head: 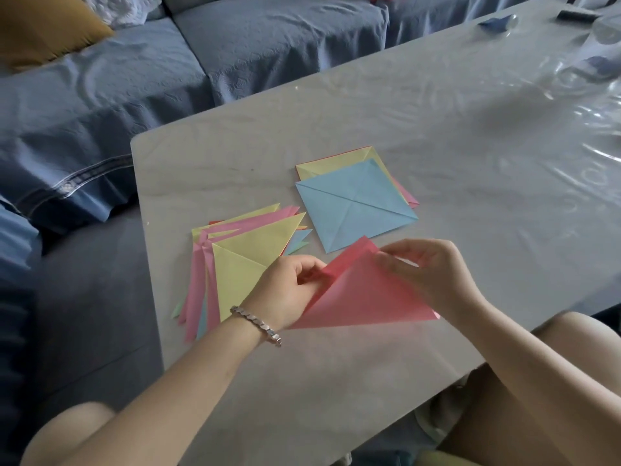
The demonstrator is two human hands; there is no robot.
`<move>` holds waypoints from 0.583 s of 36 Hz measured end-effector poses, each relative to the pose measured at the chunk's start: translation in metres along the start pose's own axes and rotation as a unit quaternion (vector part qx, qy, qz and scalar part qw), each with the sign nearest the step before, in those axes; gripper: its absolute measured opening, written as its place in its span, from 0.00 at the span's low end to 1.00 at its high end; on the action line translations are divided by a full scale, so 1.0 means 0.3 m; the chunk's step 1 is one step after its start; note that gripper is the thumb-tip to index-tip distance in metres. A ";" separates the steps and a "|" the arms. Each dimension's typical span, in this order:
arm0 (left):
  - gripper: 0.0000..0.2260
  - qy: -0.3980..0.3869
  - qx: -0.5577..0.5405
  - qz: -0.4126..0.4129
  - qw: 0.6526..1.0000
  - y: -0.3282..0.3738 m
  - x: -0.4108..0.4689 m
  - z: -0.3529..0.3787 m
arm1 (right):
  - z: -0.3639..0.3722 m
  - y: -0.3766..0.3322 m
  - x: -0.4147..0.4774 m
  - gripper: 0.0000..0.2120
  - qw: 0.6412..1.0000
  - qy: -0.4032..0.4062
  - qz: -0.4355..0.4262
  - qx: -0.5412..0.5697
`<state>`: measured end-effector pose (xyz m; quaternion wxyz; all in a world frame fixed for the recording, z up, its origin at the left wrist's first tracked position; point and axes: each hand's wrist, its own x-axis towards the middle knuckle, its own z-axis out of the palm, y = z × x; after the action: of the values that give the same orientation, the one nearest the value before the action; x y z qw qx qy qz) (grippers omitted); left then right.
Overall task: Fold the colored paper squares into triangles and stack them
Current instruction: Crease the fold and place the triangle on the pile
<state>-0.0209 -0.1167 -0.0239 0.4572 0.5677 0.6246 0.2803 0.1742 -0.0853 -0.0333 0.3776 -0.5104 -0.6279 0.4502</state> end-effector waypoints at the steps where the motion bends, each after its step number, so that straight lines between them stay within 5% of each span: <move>1: 0.09 0.000 0.010 0.000 1.000 0.006 -0.006 -0.001 | 0.005 -0.001 -0.003 0.07 1.000 0.005 0.007 0.000; 14: 0.07 0.217 0.059 0.141 0.964 0.098 -0.075 0.075 | 0.056 -0.074 -0.053 0.12 0.998 0.060 -0.011 0.017; 21: 0.10 0.248 0.016 0.147 0.957 0.092 -0.096 0.100 | 0.058 -0.099 -0.082 0.09 0.995 0.088 -0.019 0.052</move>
<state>0.0164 -0.1442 -0.0052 0.2326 0.5732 0.6324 0.4662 0.1537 -0.1147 -0.0108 0.4656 -0.5155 -0.5781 0.4280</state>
